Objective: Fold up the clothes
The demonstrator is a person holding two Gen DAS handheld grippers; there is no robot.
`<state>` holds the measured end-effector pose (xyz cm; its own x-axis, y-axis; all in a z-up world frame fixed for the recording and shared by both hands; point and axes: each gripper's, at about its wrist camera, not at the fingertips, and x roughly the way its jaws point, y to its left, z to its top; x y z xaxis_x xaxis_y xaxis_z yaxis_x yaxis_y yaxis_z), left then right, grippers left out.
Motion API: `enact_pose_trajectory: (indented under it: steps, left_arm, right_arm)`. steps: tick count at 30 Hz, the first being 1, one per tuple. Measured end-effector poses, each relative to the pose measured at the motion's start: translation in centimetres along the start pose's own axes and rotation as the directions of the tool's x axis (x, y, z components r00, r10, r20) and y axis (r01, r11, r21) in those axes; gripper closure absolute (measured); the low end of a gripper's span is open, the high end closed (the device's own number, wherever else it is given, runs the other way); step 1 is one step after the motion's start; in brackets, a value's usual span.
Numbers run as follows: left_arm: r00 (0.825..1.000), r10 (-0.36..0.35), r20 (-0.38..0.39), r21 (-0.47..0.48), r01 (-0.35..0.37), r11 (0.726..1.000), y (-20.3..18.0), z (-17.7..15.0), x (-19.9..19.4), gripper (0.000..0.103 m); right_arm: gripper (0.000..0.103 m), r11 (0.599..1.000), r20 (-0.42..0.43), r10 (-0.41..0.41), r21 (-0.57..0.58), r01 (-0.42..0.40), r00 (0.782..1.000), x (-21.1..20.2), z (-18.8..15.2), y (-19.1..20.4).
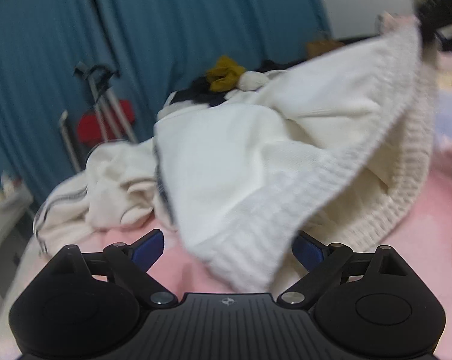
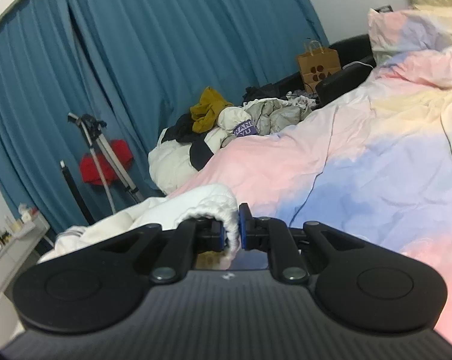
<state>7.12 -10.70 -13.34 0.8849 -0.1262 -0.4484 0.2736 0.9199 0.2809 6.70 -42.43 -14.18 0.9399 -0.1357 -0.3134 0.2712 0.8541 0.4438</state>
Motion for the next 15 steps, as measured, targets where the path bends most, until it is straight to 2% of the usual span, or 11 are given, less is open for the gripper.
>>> enact_pose_trajectory:
  steps: [1, 2, 4, 6, 8, 10, 13, 15]
  left_arm:
    - [1.0, -0.003, 0.001, -0.009, 0.003, 1.0, 0.0, 0.1, 0.1, 0.034]
    - [1.0, -0.006, 0.002, -0.017, 0.006, 1.0, 0.1, 0.3, 0.3, 0.045]
    - [1.0, -0.013, 0.003, -0.034, 0.013, 0.999, 0.2, 0.5, 0.5, 0.075]
    - [0.999, -0.012, 0.031, -0.096, 0.015, 0.995, 1.8, 1.9, -0.1, 0.086]
    - [0.997, -0.004, 0.079, -0.163, 0.017, 0.986, 3.9, 3.7, -1.5, 0.089]
    - [0.991, 0.023, 0.133, -0.218, 0.007, 0.976, 6.4, 5.8, -3.3, 0.089]
    - [0.974, 0.072, 0.213, -0.276, -0.011, 0.961, 11.1, 8.5, -6.3, 0.09]
    - [0.961, 0.118, 0.25, -0.298, -0.039, 0.954, 14.6, 10.0, -8.4, 0.091]
  right_arm:
    - [0.09, 1.0, -0.008, -0.017, -0.023, 0.016, 1.0, 0.2, -0.4, 0.0]
    - [0.09, 0.998, -0.016, -0.034, -0.045, 0.033, 0.999, 0.4, -0.8, -0.1]
    - [0.09, 0.998, -0.082, -0.042, -0.052, 0.038, 0.996, 1.2, -1.7, -0.6]
    - [0.09, 0.998, -0.148, -0.037, -0.057, 0.029, 0.988, 1.7, -2.8, -0.9]
    - [0.09, 0.998, -0.2, -0.013, -0.063, 0.0, 0.98, 1.3, -4.0, -0.4]
    - [0.09, 0.996, -0.243, 0.066, -0.047, -0.08, 0.968, 0.1, -5.0, 1.1]
    - [0.09, 0.97, -0.284, 0.211, -0.057, -0.236, 0.935, -2.5, -6.3, 5.6]
    - [0.09, 0.937, -0.304, 0.304, -0.075, -0.341, 0.903, -4.4, -7.1, 9.3]
